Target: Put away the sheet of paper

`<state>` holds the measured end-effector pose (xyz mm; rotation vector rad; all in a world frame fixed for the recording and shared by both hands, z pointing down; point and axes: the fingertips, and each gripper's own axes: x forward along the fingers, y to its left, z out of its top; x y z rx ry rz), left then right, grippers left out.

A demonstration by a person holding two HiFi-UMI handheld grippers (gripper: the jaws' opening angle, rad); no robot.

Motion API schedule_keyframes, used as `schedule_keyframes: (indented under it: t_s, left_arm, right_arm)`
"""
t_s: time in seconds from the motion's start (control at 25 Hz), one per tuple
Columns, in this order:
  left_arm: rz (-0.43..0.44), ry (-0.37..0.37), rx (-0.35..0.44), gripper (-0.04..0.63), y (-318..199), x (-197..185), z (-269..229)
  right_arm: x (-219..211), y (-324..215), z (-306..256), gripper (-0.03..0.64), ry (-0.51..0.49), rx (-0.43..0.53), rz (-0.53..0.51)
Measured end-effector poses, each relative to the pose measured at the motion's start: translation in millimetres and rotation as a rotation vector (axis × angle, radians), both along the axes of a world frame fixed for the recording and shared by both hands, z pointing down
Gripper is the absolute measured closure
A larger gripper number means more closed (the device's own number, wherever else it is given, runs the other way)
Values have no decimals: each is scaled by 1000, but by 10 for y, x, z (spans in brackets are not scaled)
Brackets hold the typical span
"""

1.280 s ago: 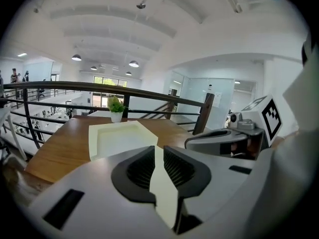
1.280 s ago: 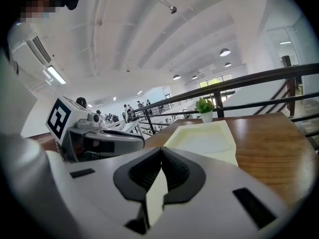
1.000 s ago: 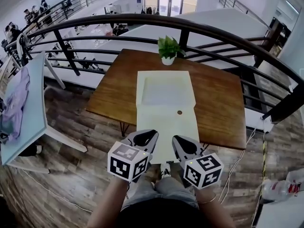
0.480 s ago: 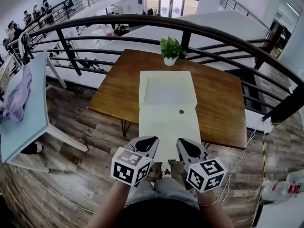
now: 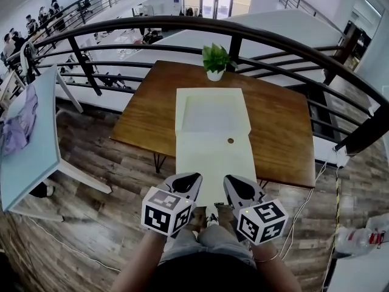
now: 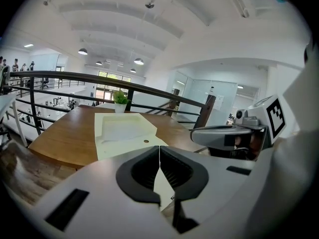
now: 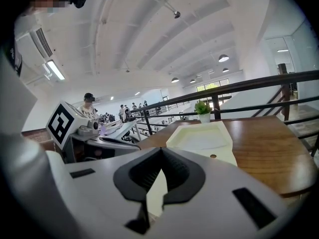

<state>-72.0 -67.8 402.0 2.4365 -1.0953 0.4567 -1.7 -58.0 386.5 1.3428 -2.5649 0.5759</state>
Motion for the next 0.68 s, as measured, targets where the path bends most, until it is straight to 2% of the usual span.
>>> schedule_keyframes:
  t_s: [0.4,0.68]
  left_arm:
    - [-23,41,2,575,4,-31,-41]
    - [35,45,-20,577,70,-18,-8]
  right_arm:
    - [-22,7,69,591,24,-26,-25]
    - [-113,-7,55,591,22,-14,-42]
